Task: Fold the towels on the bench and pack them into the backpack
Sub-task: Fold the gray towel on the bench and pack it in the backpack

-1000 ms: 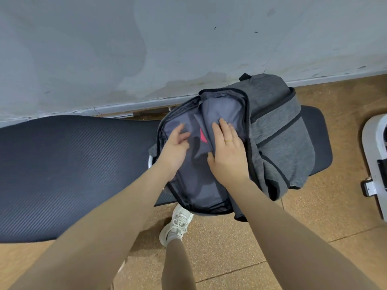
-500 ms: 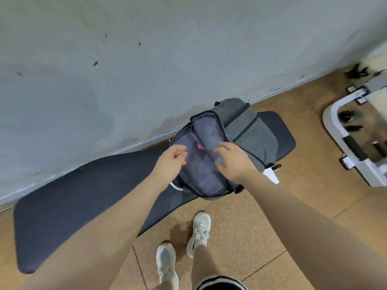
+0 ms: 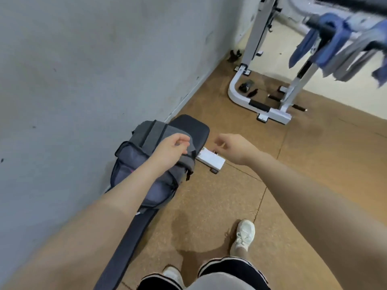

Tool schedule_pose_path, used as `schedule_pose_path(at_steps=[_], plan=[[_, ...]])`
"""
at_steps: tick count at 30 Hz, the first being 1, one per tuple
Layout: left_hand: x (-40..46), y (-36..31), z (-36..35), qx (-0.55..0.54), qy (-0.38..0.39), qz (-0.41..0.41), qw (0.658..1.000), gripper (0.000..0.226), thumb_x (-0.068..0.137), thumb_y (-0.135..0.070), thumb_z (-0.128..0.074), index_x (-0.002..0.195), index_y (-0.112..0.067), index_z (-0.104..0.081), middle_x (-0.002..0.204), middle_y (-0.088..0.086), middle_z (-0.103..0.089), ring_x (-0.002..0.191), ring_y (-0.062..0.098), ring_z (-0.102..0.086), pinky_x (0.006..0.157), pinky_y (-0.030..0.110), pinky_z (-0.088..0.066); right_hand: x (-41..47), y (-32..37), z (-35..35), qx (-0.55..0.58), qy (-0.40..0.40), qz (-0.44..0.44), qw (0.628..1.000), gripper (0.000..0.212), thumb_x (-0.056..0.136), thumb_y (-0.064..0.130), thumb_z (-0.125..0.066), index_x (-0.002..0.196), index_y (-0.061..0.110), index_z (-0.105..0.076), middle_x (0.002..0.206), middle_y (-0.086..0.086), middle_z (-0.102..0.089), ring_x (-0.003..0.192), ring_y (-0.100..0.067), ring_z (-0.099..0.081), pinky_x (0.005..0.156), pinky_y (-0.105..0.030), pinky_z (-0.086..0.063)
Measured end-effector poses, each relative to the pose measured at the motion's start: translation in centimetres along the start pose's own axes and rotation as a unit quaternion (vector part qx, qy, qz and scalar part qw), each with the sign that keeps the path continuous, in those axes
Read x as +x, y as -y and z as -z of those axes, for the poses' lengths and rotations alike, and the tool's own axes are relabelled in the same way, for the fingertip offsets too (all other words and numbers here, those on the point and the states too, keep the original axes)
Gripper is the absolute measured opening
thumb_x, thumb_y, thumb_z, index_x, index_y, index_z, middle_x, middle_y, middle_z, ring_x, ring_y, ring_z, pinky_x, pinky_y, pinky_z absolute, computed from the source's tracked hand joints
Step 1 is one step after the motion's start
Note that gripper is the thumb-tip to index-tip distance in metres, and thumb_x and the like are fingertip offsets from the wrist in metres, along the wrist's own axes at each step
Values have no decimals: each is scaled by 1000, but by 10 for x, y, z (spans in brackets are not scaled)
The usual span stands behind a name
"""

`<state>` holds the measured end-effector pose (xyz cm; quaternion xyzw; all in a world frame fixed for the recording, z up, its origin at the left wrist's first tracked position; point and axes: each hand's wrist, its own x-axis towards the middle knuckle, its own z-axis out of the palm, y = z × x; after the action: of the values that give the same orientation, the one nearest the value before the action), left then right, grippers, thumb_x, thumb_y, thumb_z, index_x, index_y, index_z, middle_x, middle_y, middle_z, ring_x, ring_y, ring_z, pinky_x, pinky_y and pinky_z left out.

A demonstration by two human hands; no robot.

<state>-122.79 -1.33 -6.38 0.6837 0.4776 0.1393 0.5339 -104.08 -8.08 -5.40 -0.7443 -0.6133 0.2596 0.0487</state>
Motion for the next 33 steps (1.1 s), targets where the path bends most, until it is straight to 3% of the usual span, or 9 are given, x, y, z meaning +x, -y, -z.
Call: schedule_pose_path(at_steps=[5, 9, 13, 17, 27, 33], plan=[[53, -72, -86, 67, 54, -48, 995, 23, 93, -19, -45, 112, -28, -55, 103, -10, -60, 100, 13, -58, 84, 32, -48, -30, -110, 51, -5, -19, -59, 998, 34, 95, 27, -45, 126, 13, -50, 128, -6, -55, 114, -21, -53, 91, -31, -44], [90, -142, -168, 85, 78, -80, 990, 28, 95, -19, -43, 120, -23, -54, 106, -7, -60, 99, 10, -57, 75, 20, -41, -49, -209, 113, 19, -42, -96, 994, 31, 94, 28, -48, 121, 15, -55, 125, -5, -57, 111, -19, -55, 90, -30, -45], [130, -201, -242, 115, 108, -116, 981, 29, 95, -17, -44, 122, -20, -53, 123, -4, -56, 108, 11, -55, 86, 22, -40, -65, -300, 168, 99, -99, -142, 980, 25, 94, 27, -48, 114, 15, -59, 119, -4, -61, 106, -19, -57, 82, -26, -42], [176, -248, -296, 125, 125, -128, 976, 29, 94, -17, -45, 122, -21, -54, 125, -5, -55, 109, 7, -50, 87, 21, -37, -64, -372, 191, 120, -104, -173, 972, 25, 94, 28, -48, 112, 15, -59, 118, -5, -61, 105, -19, -56, 83, -26, -42], [361, -348, -391, 133, 151, -160, 966, 28, 95, -16, -44, 121, -19, -54, 108, -5, -57, 98, 7, -52, 77, 16, -39, 37, -516, 278, 169, -145, -188, 957, 27, 94, 24, -50, 116, 12, -58, 120, -5, -60, 101, -16, -55, 84, -25, -41], [501, -429, -437, 136, 164, -173, 962, 23, 95, -20, -44, 113, -26, -56, 112, -5, -60, 100, 11, -57, 83, 28, -49, 121, -600, 368, 163, -172, -209, 949, 25, 94, 22, -49, 114, 12, -59, 119, -6, -61, 103, -18, -54, 87, -27, -40]])
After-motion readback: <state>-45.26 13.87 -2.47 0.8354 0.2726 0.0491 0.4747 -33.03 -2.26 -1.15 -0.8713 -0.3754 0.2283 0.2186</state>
